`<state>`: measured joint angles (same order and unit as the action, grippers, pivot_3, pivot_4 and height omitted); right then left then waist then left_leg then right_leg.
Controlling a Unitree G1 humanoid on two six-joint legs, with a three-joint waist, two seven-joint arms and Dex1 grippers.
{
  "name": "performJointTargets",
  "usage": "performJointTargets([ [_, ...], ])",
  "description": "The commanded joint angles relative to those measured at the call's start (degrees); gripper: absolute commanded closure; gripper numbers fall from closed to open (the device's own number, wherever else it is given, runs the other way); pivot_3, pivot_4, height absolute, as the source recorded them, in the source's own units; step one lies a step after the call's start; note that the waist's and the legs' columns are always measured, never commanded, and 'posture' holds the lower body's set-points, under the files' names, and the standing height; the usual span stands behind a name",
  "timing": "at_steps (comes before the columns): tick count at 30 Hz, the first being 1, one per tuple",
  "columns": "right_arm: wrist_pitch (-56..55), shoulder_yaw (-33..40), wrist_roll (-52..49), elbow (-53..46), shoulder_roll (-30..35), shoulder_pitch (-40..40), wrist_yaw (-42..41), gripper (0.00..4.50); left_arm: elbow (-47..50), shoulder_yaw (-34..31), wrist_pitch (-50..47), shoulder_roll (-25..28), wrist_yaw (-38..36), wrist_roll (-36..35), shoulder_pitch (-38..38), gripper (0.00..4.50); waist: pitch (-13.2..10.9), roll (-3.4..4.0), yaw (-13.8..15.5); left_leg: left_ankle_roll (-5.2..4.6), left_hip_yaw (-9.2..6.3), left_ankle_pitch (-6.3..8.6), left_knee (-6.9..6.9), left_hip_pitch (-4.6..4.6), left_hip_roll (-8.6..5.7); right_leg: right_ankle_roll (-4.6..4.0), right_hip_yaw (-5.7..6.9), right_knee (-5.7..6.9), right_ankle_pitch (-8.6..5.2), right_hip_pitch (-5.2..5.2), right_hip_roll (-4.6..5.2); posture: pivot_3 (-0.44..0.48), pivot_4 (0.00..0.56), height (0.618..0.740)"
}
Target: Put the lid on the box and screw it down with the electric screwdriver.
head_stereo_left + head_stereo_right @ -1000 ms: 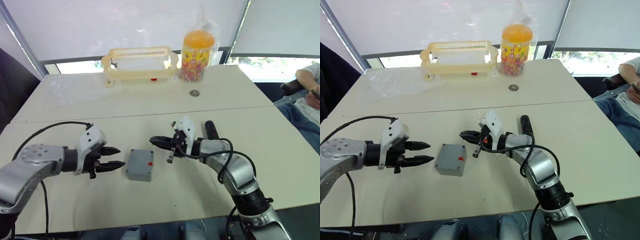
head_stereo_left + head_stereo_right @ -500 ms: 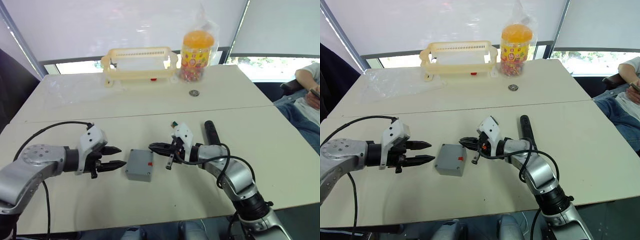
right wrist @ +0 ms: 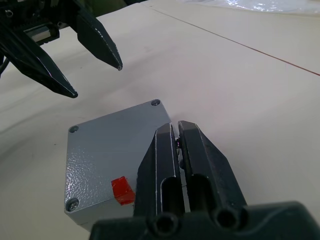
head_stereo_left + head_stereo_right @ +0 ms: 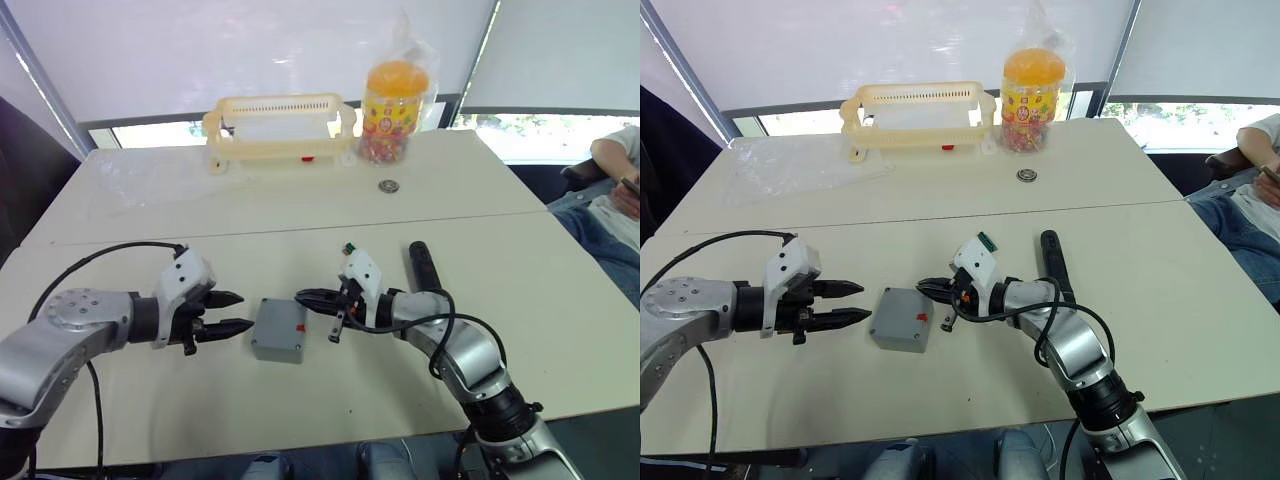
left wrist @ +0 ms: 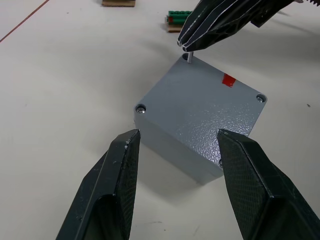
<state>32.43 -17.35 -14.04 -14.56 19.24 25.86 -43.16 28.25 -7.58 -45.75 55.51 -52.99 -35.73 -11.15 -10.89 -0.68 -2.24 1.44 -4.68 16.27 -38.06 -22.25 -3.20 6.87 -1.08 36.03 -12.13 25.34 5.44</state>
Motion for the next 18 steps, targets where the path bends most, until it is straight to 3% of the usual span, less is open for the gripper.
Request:
performJointTargets([
  [1,-1.3,-0.2,0.4,0.0,0.1,0.4,-0.1,4.47,1.3,-0.3,0.4,-0.3,0.2,-0.5,-0.9,2.03,0.0,0.00,0.0,0.00,0.00,0.00,0.00,0.00,0.00,0.00,0.00,0.00,0.00,0.00,0.00,0.000,0.150,0.740],
  [18,-0.6,1.1,-0.1,0.0,1.1,0.4,-0.1,4.47,1.1,0.5,0.7,-1.2,0.5,-0.1,-1.3,2.03,0.0,-0.01,0.0,0.00,0.00,0.00,0.00,0.01,0.00,0.00,0.00,0.00,0.00,0.00,0.00,0.000,0.150,0.740],
])
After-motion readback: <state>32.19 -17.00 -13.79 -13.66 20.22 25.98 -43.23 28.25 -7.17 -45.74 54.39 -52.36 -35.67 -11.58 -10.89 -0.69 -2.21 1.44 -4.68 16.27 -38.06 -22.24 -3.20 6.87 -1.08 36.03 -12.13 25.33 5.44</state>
